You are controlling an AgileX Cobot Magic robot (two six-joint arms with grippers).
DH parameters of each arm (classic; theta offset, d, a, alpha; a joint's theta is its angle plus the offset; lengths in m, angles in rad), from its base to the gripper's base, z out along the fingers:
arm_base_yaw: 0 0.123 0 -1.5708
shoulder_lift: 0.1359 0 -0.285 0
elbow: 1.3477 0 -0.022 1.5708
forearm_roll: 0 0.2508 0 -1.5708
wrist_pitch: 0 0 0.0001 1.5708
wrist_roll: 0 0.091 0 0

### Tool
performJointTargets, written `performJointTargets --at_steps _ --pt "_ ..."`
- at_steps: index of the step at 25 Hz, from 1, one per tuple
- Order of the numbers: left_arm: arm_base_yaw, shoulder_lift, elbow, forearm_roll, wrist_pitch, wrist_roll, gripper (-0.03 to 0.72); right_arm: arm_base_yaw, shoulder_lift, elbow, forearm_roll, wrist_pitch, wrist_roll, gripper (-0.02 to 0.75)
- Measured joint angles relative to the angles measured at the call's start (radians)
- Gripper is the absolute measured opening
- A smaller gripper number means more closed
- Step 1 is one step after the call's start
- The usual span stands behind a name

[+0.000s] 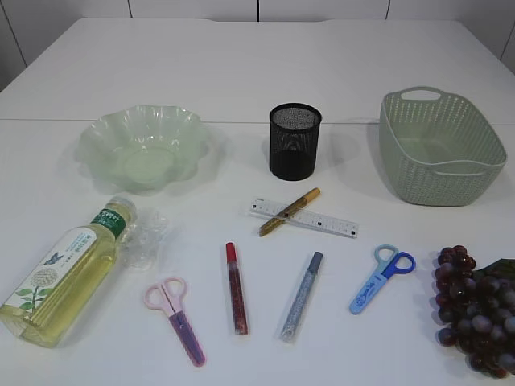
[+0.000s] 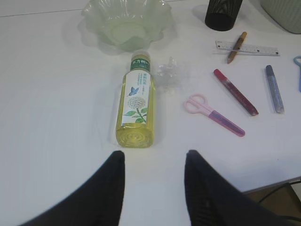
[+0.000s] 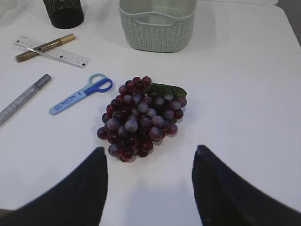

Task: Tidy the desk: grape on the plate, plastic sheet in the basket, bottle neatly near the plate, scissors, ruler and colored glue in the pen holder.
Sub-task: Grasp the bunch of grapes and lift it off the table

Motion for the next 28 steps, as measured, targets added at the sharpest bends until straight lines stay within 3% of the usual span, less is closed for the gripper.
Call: performJointTargets --at_steps 28 --pt "0.0 0.006 0.0 0.0 0.0 0.0 0.306 0.0 0.0 0.0 -0.011 0.0 0.0 0.452"
